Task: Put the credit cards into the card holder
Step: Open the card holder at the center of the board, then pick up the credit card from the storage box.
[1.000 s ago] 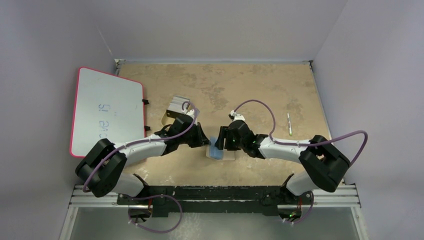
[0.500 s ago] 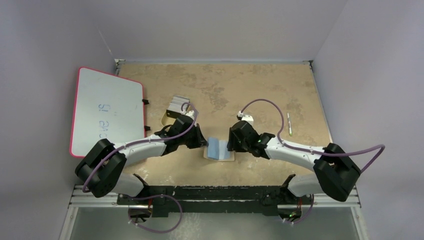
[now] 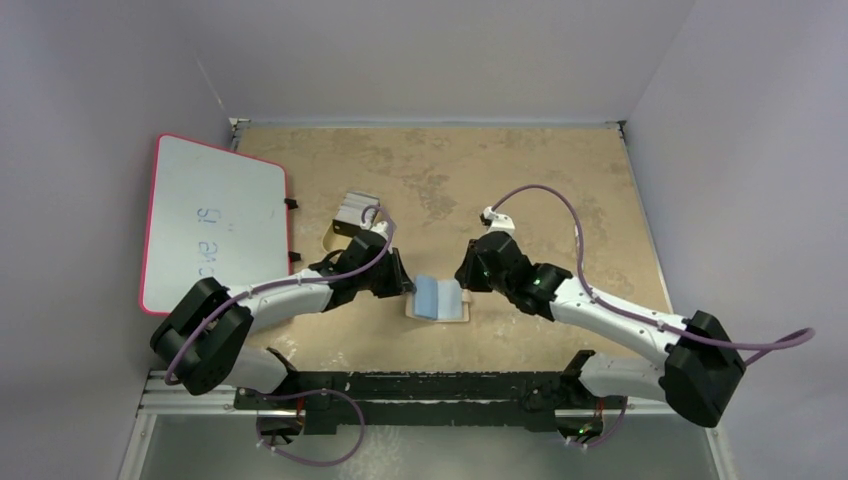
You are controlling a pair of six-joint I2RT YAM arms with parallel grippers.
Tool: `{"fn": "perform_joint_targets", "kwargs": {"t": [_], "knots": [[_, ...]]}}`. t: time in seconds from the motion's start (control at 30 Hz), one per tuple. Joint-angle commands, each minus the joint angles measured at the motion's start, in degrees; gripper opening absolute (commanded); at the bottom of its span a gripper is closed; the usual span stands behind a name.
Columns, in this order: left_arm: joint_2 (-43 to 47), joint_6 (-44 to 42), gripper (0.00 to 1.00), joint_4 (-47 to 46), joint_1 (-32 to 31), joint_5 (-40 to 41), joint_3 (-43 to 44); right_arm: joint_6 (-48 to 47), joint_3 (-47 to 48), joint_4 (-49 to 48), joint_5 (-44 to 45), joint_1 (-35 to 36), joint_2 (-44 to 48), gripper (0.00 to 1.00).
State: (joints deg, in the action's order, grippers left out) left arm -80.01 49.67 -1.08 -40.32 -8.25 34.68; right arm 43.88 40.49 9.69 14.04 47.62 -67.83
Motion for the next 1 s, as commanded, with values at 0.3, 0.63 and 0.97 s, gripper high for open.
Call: {"fn": "perform_joint_targets", "kwargs": {"t": [0.3, 0.63, 0.97], "knots": [[5.27, -0.51, 0.28, 9.42, -0.2, 11.33, 5.67, 2.36, -6.62, -32.72, -16.51, 0.26, -8.41, 0.17], [8.13, 3.98, 0.49, 27.64, 4.1, 38.03, 15.36, 3.06, -6.28, -37.91, -20.16, 0.28, -17.9, 0.22], [9.0, 20.1, 0.61, 28.12, 17.64, 44.51, 16.89, 1.46, -8.81, -36.67, -16.11, 0.28, -14.72, 0.22]]}}
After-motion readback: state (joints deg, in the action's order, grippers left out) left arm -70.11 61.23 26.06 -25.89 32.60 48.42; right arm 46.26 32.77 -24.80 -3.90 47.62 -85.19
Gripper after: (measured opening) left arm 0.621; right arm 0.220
